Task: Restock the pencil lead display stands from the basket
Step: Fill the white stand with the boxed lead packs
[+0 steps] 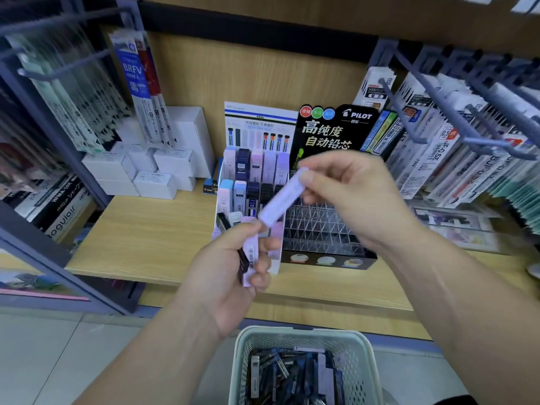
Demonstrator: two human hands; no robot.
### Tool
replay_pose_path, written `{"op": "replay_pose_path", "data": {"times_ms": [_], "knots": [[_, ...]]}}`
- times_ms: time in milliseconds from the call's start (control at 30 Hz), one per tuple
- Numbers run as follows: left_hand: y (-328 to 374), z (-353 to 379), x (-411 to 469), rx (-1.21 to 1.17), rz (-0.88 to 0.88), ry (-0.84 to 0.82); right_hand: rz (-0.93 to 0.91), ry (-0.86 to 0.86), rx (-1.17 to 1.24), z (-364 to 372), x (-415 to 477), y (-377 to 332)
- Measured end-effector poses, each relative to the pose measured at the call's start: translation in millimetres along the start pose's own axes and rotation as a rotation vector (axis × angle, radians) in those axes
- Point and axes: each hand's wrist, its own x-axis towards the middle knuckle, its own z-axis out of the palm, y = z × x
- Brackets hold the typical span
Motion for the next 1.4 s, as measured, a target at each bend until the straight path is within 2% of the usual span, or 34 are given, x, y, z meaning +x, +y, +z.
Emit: {"op": "replay_pose_path", "data": {"times_ms": [167,267,433,700,900,1100,1400], "knots": [[8.5,-5.9,2.9,-0.071,0.035,0.024,-0.224,0.129,-0.421,-0.1,56.1,-16.3],[11.9,-6.1,3.0,-0.088,0.053,0.034,-0.302,0.104,-0.671,8.1,76.8,-14.3],[15.5,-9.2,1.9,-0.084,0.053,0.042,-0.344,0.032,-0.856,20.4,87.6,0.3],[20.9,-10.9,-2.5,-0.116,0.066,0.061,-0.385,0.031,-0.874,32.0,91.7,9.3],[22.5,-8.9,-5.5,-0.107,0.083,0.06,-0.43,-0.041,-1.048,37.1,100.2,18.6],[23.8,-6.8,-8.9,-0.088,0.141,0.071,-0.442,0.016,-1.099,41.5,98.9,17.5],[24.7,-8.1,-11.6,-0.101,0.129,0.043,-0.468,0.07,-0.919,33.9,91.1,24.9]]}}
